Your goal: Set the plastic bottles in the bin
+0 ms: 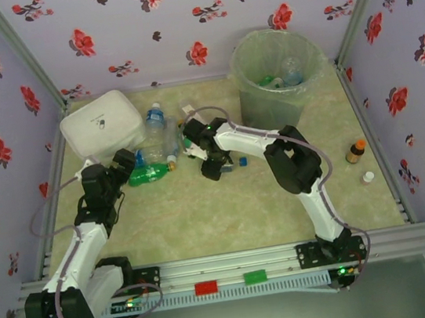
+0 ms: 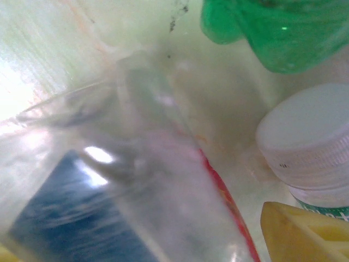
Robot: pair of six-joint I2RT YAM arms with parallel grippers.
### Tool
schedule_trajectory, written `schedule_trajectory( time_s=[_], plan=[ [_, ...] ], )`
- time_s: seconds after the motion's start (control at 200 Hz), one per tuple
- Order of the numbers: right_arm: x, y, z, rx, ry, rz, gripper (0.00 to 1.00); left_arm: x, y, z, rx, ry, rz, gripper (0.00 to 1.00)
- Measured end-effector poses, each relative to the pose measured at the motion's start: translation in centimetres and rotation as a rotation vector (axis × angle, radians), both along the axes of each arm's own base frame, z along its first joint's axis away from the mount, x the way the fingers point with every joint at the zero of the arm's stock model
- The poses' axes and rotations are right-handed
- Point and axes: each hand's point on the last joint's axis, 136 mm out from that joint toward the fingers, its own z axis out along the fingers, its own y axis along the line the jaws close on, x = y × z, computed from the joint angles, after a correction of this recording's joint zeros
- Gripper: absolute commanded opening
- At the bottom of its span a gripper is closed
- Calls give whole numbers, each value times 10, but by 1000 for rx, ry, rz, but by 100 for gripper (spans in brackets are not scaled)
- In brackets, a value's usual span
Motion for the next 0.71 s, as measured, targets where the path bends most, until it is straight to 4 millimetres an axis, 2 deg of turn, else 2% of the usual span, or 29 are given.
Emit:
schedule_trajectory(
  time_s=[0.22, 0.315, 0.4, 0.525, 0.635, 0.705],
  plan=[
    [-1, 1, 1, 4, 2, 13, 49, 0, 0, 0, -2, 0, 1, 100],
    [-3, 8, 5, 45, 14, 14, 45, 0, 0, 0, -3, 0, 1, 100],
    [-7, 15, 19, 106, 17, 14, 44, 0, -1, 0, -8, 1, -1, 100],
    [-4, 26, 59, 230, -5, -8, 41, 0, -3, 0, -12, 1, -10, 100],
    [13, 37, 111, 371, -56, -41, 39, 2, -6, 1, -21, -6, -27, 100],
    [26, 37, 148, 464, -99, -71, 38, 2, -8, 1, -26, -8, -39, 100]
  ],
)
